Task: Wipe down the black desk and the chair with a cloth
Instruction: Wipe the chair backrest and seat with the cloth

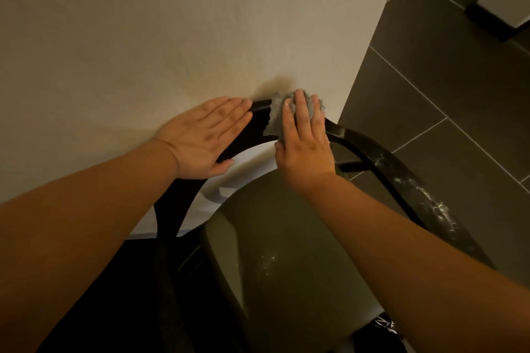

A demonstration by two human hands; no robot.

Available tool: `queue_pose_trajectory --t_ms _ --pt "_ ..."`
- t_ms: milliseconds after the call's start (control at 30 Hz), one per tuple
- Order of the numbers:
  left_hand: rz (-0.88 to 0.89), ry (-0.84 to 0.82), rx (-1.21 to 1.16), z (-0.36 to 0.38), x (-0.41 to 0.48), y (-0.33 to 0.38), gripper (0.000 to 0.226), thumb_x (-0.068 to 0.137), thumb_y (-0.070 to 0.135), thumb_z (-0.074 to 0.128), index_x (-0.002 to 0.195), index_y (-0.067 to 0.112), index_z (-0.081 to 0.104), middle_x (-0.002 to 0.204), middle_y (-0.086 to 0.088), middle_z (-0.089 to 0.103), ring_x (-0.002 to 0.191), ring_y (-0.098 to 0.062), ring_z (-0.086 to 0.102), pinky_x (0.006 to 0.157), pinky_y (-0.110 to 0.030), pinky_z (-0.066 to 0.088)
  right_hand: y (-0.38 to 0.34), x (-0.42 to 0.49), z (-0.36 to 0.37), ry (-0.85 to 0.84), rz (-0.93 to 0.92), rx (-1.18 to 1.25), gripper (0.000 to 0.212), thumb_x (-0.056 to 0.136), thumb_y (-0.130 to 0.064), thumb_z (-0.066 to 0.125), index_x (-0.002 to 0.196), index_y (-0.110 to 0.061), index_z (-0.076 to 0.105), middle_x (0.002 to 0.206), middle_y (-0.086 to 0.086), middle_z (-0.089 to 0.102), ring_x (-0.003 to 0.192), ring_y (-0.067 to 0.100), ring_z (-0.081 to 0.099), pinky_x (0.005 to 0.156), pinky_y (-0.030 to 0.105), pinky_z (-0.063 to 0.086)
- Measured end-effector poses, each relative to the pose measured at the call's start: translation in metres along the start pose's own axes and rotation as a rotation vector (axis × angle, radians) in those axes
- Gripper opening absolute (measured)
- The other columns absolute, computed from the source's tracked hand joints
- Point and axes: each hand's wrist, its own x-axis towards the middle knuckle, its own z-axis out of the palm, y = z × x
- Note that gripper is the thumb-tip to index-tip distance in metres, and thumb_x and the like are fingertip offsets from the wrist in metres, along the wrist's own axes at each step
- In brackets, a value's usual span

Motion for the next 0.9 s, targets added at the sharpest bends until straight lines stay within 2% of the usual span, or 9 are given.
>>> queue_pose_trajectory --t_ms 100,200,300,400,467,633,700,800,900 --pt "0.000 0.040 -0.059 -0.002 0.002 0.001 0.097 0.099 0.067 0.002 0.159 -0.005 -0.023 0.166 -0.031 -0.027 0.161 -0.040 -0.015 0.130 -0.050 -0.013 -0.022 0.009 -0.001 0.014 -0.145 -0.045 0.075 0.102 -0.027 0.045 0.166 -0.007 0.012 0.174 0.016 0.003 0.159 0.042 -0.005 0.129 0.055 -0.005" --pt "0.038 0.105 -0.141 -0.004 0.004 -0.002 0.099 0.099 0.067 0.014 0.161 -0.007 -0.009 0.167 -0.031 -0.012 0.162 -0.042 0.001 0.132 -0.052 -0.004 -0.019 0.016 -0.001 -0.009 -0.268 -0.183 0.079 0.101 -0.027 0.039 0.165 -0.011 -0.003 0.174 0.011 -0.004 0.160 0.036 -0.007 0.127 0.050 -0.015" --pt "0.041 0.096 -0.142 0.000 0.002 -0.002 0.102 0.099 0.068 0.013 0.160 -0.007 -0.018 0.167 -0.033 -0.022 0.161 -0.043 -0.012 0.131 -0.053 -0.006 0.000 0.007 -0.002 -0.012 -0.122 -0.143 0.086 0.101 -0.029 0.049 0.164 -0.012 -0.006 0.174 0.013 -0.002 0.160 0.037 -0.007 0.128 0.049 -0.011" --pt "0.043 0.067 -0.132 0.000 0.003 -0.001 0.103 0.098 0.070 0.011 0.159 -0.007 -0.022 0.165 -0.034 -0.028 0.159 -0.044 -0.019 0.130 -0.054 -0.009 0.017 -0.005 -0.005 -0.055 0.104 0.135 0.085 0.101 -0.030 0.056 0.165 -0.006 0.005 0.173 0.017 0.009 0.160 0.036 0.001 0.130 0.052 0.008" --pt "0.049 0.054 -0.122 0.002 0.003 0.001 0.104 0.098 0.071 0.010 0.159 -0.007 -0.022 0.164 -0.035 -0.030 0.158 -0.044 -0.021 0.130 -0.054 -0.009 0.020 -0.006 -0.005 -0.075 0.179 0.244 0.085 0.102 -0.032 0.056 0.164 -0.003 0.007 0.172 0.017 0.010 0.160 0.035 0.003 0.130 0.053 0.014" --pt "0.063 0.056 -0.116 0.002 0.005 0.002 0.107 0.095 0.074 0.012 0.161 -0.006 -0.015 0.166 -0.035 -0.028 0.159 -0.045 -0.020 0.130 -0.055 -0.003 0.004 0.006 -0.003 -0.019 0.090 0.195 0.086 0.101 -0.032 0.052 0.164 -0.003 0.001 0.172 0.020 0.002 0.159 0.040 0.000 0.130 0.051 0.005" --pt "0.065 0.053 -0.110 0.000 0.006 0.002 0.108 0.095 0.074 0.011 0.161 -0.007 -0.015 0.166 -0.035 -0.028 0.159 -0.045 -0.020 0.131 -0.055 -0.002 0.019 0.003 0.002 -0.070 0.135 0.180 0.083 0.104 -0.031 0.047 0.165 -0.008 -0.005 0.173 0.016 0.001 0.160 0.035 -0.003 0.131 0.046 0.000" --pt "0.066 0.081 -0.134 -0.002 0.008 0.003 0.107 0.093 0.073 0.011 0.163 -0.005 -0.011 0.167 -0.033 -0.025 0.160 -0.044 -0.018 0.131 -0.055 -0.001 0.054 -0.016 0.010 -0.180 0.258 0.043 0.081 0.108 -0.044 0.040 0.164 -0.010 -0.008 0.174 0.013 0.002 0.161 0.031 -0.004 0.130 0.044 -0.004" --pt "0.044 0.050 -0.106 -0.002 0.007 0.004 0.107 0.092 0.075 0.010 0.163 -0.001 -0.015 0.166 -0.033 -0.029 0.159 -0.044 -0.021 0.131 -0.054 -0.004 0.072 -0.033 0.004 -0.255 0.212 -0.150 0.077 0.109 -0.039 0.040 0.165 -0.011 -0.006 0.173 0.013 0.008 0.161 0.033 0.000 0.129 0.044 -0.008"
